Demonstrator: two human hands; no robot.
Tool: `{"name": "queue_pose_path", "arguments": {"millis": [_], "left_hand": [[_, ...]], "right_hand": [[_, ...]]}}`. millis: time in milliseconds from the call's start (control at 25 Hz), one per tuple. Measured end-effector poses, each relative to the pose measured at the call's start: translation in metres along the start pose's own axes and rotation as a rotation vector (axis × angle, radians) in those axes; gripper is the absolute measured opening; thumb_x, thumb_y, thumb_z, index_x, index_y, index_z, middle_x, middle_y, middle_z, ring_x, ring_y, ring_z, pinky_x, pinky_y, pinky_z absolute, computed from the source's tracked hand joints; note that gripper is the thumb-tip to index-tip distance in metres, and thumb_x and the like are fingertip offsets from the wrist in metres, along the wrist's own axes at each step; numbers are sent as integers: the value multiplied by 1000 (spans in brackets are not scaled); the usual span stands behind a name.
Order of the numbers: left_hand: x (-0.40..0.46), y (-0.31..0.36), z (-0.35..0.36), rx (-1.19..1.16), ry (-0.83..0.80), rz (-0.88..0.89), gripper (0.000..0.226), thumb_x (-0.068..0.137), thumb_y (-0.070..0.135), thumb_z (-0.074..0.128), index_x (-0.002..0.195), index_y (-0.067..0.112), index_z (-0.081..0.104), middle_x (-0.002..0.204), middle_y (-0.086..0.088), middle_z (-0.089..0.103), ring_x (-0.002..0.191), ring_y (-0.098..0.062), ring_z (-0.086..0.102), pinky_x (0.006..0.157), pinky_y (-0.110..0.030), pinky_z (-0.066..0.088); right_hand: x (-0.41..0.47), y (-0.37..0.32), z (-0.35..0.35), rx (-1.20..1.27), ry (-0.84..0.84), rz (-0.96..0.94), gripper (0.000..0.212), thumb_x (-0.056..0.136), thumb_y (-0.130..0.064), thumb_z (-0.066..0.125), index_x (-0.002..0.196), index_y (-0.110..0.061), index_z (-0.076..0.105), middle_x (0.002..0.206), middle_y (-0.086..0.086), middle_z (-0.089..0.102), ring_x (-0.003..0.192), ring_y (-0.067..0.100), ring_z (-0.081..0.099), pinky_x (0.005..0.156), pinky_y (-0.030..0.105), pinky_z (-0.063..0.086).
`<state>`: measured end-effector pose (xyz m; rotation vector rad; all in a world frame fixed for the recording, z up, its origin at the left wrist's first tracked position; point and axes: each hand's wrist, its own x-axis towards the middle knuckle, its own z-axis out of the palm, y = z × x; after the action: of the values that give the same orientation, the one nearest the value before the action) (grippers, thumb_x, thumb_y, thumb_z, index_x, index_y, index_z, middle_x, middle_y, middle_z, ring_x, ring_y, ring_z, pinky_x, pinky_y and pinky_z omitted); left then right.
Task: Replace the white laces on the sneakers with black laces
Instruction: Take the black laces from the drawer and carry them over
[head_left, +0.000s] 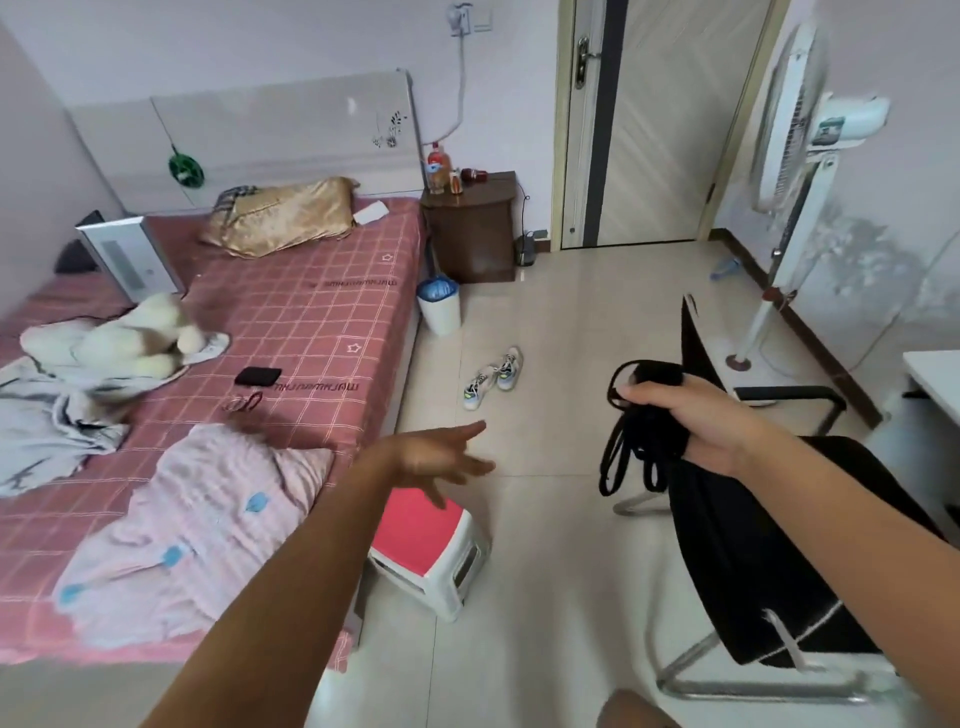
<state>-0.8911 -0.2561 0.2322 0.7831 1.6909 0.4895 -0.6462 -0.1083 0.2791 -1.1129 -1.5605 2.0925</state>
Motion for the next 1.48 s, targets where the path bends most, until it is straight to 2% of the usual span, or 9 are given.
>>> {"name": "queue_pose_path", "arguments": {"millis": [160,320,480,600,760,880,1080,1240,1480], "left_hand": [[58,22,-22,192,257,213,52,89,42,60,137,30,45,139,10,46,130,-10,43,106,-27,32],[107,87,-45,-338,370,455,33,90,29,61,121,26,51,121,2,55,101,-9,57,90,-30,48],[171,153,-83,-316,305,540,73,72,32,78,135,32,41,121,7,54,104,-7,61,88,-30,54],[217,194,-137,-266,528,536,38,79,8,73,114,20,62,102,1,64,78,-11,65,65,-15,52],[271,216,-210,-361,604,430,14,84,4,67,75,14,68,56,7,61,45,-2,50,46,-14,40],[333,229,-269,-400,603,388,12,87,11,65,75,13,65,54,13,57,46,2,48,53,-12,43],[448,263,-370,-700,405,274,14,95,15,54,85,6,58,55,2,56,46,-7,52,65,-37,59],[531,311,-443,-549,427,191,17,96,21,53,86,7,54,63,-2,38,39,-8,34,38,-19,35],[653,370,-498,-103,409,158,21,94,27,54,79,12,56,58,4,41,43,-6,31,43,-18,25]], "right_hand": [[88,-13,4,-22,22,60,5,87,-11,62,86,-10,57,73,8,53,65,20,54,59,34,45],[183,-51,2,-42,-121,67,7,87,-16,63,91,-11,60,83,13,55,72,24,56,62,34,45],[278,-99,-9,166,-356,48,35,81,-16,63,115,-17,60,106,10,67,94,26,67,74,40,54],[353,-135,-18,164,-428,67,49,82,1,60,126,-20,54,119,12,62,106,34,63,82,46,53],[439,-155,-29,95,-330,113,42,82,5,61,120,-14,58,112,15,62,97,33,65,73,39,53],[514,-162,-36,116,-235,134,29,83,3,62,108,-11,60,96,11,66,80,24,66,57,28,50],[645,-172,-54,187,3,187,21,87,5,55,99,-12,59,92,13,61,72,21,58,47,24,45],[738,-189,-81,321,116,224,18,89,2,51,100,-10,59,92,12,61,73,21,53,51,26,42],[868,-194,-151,180,216,246,13,94,-11,50,98,-15,61,83,5,64,68,17,57,56,27,44]]}}
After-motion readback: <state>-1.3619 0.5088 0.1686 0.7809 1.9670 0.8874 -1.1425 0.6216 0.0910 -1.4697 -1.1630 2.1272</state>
